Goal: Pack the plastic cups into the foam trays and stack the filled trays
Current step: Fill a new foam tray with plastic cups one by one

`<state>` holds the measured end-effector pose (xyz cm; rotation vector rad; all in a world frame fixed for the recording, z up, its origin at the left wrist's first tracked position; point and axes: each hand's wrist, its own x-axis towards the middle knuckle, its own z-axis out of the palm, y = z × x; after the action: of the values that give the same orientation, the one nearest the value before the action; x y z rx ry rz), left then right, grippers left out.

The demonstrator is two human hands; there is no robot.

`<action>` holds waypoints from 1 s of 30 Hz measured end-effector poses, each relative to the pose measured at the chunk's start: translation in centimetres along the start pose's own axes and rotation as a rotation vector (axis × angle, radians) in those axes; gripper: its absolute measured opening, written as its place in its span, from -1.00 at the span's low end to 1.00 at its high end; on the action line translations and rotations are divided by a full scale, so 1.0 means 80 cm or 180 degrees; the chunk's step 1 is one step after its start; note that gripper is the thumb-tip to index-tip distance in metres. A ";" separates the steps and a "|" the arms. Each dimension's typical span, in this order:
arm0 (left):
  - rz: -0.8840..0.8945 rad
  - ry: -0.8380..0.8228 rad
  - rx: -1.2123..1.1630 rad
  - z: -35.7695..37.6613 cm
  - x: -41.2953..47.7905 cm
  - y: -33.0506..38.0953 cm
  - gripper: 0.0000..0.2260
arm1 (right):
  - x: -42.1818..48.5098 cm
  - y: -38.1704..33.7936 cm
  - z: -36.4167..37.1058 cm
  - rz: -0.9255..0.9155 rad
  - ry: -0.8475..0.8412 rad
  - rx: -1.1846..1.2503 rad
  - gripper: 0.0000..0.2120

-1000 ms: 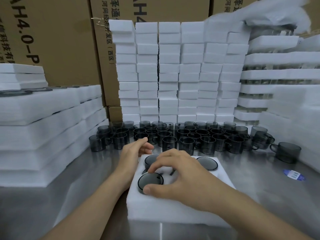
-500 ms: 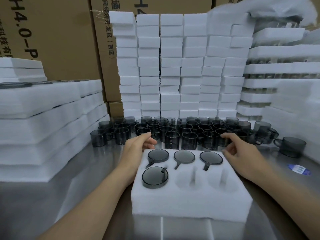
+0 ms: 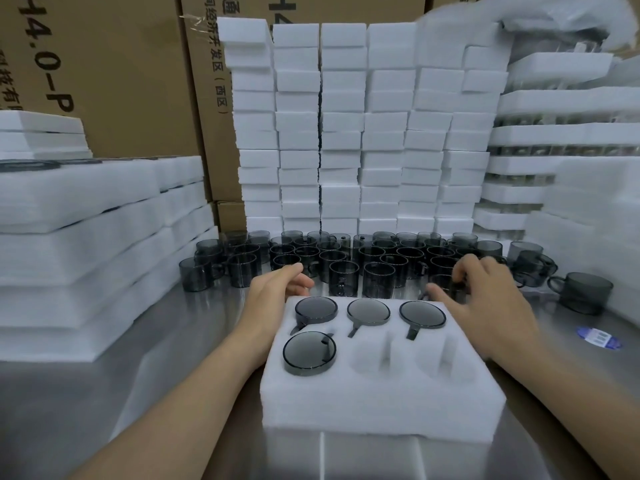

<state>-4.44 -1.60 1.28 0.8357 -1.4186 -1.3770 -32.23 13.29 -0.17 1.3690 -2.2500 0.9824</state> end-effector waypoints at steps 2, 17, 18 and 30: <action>-0.0019 -0.0008 0.0004 0.000 -0.001 0.000 -0.64 | -0.001 -0.003 0.001 0.0127 0.0196 0.0125 -0.68; -0.0041 -0.0031 0.0149 -0.002 0.003 -0.003 -0.63 | 0.002 0.008 0.000 0.0917 -0.0267 0.0017 -0.19; -0.0039 -0.0028 0.0149 -0.002 0.003 -0.002 -0.63 | 0.002 0.007 0.000 0.0991 -0.0313 0.0095 -0.20; 0.0017 -0.0063 0.0144 -0.004 0.009 -0.010 -0.66 | 0.000 0.010 -0.008 0.1122 0.0215 0.0917 -0.23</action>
<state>-4.51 -2.51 0.60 0.8489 -1.4710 -1.3571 -32.96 13.99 -0.04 1.0360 -2.4185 1.4947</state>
